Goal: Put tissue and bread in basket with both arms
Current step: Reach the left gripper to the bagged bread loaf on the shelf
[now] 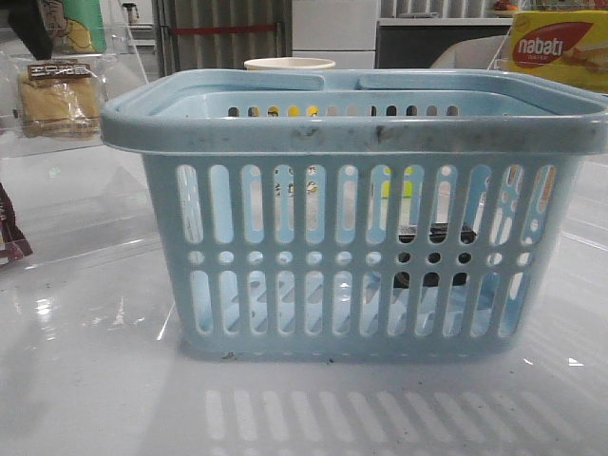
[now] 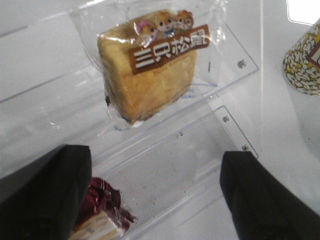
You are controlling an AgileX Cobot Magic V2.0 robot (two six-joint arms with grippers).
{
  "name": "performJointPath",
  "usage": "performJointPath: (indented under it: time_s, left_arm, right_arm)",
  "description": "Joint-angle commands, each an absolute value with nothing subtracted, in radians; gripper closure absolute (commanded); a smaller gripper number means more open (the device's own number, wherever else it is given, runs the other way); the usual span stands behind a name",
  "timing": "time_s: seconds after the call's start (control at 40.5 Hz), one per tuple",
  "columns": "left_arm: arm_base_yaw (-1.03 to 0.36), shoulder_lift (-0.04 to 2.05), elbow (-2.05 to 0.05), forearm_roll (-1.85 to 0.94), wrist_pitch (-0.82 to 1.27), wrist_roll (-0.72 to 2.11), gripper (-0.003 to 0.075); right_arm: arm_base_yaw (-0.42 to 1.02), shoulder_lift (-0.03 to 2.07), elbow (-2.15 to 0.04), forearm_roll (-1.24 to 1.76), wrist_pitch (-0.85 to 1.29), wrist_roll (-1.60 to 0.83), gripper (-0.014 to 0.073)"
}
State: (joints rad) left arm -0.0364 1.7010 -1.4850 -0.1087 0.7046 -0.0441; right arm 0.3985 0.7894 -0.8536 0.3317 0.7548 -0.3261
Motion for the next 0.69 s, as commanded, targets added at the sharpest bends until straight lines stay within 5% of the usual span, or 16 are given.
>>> performJointPath:
  time_s: [0.0,0.667]
  left_arm:
    - [0.010,1.706,-1.574,-0.244,0.661,0.036,0.0136]
    - [0.054,1.872,-1.643,-0.426,0.466,0.178,0.0164]
  right_arm:
    - [0.399,0.781,-0.880,0.359,0.696,-0.337,0.0116]
    - [0.399,0.781,-0.880,0.359,0.697,-0.337,0.0116]
